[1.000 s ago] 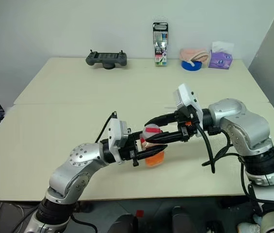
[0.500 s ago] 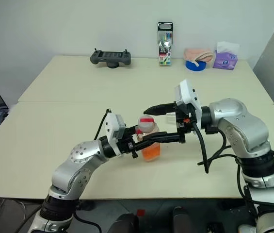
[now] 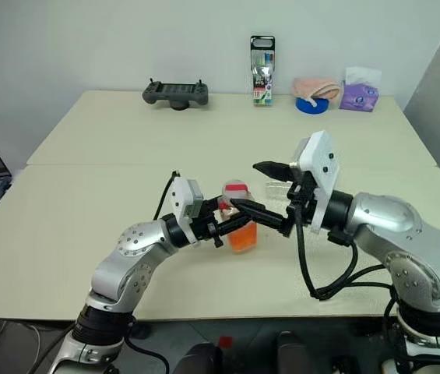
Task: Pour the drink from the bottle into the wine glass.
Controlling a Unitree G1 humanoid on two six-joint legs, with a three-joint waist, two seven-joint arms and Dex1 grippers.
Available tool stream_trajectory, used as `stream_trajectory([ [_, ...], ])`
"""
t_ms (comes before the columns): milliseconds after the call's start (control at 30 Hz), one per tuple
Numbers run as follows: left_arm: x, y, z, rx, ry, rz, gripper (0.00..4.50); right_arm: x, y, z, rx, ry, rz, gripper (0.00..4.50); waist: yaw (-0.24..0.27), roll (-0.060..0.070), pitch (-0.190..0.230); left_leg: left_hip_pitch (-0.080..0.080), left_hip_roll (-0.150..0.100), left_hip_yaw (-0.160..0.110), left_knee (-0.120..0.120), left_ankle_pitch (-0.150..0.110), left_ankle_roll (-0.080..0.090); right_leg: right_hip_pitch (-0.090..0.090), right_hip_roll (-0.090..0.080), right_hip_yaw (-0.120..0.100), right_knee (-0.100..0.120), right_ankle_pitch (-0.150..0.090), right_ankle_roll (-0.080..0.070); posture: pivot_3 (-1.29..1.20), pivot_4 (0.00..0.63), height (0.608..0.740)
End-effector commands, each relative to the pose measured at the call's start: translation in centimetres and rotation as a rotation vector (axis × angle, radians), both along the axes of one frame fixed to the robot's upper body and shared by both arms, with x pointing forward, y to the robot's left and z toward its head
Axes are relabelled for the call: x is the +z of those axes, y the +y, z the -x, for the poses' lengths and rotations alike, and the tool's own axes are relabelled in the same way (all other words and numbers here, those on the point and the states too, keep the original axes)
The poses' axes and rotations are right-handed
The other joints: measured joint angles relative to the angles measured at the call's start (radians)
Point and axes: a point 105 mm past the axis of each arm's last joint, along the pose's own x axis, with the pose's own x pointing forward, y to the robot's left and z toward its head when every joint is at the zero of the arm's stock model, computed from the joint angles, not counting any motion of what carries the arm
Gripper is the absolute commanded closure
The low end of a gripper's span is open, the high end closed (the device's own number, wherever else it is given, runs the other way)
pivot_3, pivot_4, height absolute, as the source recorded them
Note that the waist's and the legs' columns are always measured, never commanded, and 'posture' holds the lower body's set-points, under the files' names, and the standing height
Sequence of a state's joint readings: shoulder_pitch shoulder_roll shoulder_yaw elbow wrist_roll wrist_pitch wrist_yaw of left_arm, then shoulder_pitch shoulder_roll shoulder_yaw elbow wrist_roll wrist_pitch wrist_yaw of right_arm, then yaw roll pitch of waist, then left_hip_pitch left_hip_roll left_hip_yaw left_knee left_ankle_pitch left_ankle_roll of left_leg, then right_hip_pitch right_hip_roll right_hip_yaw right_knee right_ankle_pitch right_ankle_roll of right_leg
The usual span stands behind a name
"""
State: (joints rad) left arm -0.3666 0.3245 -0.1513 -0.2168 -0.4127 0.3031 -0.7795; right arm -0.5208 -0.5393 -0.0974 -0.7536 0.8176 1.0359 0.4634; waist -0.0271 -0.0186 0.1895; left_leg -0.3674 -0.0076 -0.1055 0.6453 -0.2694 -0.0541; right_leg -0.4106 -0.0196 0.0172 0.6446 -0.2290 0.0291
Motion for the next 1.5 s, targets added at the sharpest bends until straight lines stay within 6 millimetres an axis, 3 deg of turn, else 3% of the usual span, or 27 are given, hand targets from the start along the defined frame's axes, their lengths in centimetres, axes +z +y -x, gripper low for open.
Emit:
stream_trajectory([
  [33,1.7,-0.4,0.2,-0.025,-0.082,0.020,2.61,0.5,-0.1,0.6,-0.041,-0.017,-0.019,0.00,0.000,0.000,0.000,0.000,0.000,0.000,0.000,0.000,0.000,0.000,0.000,0.000,0.000,0.000,0.000,0.00,0.150,0.740],
  [400,1.7,-0.1,-0.4,-0.010,-0.092,0.004,2.63,0.9,0.5,0.3,-0.211,-0.054,-0.101,0.00,-0.002,0.000,0.000,0.000,0.000,0.000,0.000,0.000,0.000,0.000,0.000,0.000,0.000,0.000,0.000,0.00,0.150,0.740],
  [633,1.7,-0.3,-0.5,-0.005,-0.096,0.001,2.63,-0.1,1.9,0.6,-0.263,-0.015,-0.124,0.00,-0.002,0.000,0.000,0.000,0.000,0.000,-0.001,0.000,0.000,0.000,0.000,0.000,0.000,0.000,0.000,0.00,0.150,0.740],
  [967,1.7,-0.4,-0.4,-0.002,-0.099,0.004,2.66,-0.8,2.4,-0.8,-0.368,0.017,-0.116,0.00,-0.002,0.000,0.000,0.000,0.000,0.000,-0.001,0.000,0.000,-0.001,0.001,0.000,0.000,0.000,0.000,0.00,0.150,0.740],
  [1300,1.5,-0.5,-0.3,-0.007,-0.096,-0.003,2.66,-1.5,3.0,-1.0,-0.380,0.080,-0.104,0.00,-0.004,0.000,0.000,0.000,0.000,-0.001,-0.001,0.000,0.000,-0.001,0.000,0.000,0.000,0.000,0.000,0.00,0.150,0.740],
  [1400,1.5,-0.4,-0.3,-0.004,-0.097,-0.004,2.66,-1.3,3.0,-1.1,-0.386,0.075,-0.111,0.58,-0.004,0.000,0.000,0.000,0.000,0.000,-0.001,0.000,0.000,-0.001,0.000,0.000,0.000,0.000,0.000,0.00,0.150,0.740],
  [1500,1.5,-0.4,-0.2,-0.001,-0.095,-0.005,2.66,-1.1,3.1,-1.1,-0.393,0.071,-0.122,1.63,-0.005,0.000,0.000,0.000,0.000,0.000,-0.001,0.000,0.000,-0.001,0.000,0.000,0.000,0.000,0.000,0.00,0.150,0.740],
])
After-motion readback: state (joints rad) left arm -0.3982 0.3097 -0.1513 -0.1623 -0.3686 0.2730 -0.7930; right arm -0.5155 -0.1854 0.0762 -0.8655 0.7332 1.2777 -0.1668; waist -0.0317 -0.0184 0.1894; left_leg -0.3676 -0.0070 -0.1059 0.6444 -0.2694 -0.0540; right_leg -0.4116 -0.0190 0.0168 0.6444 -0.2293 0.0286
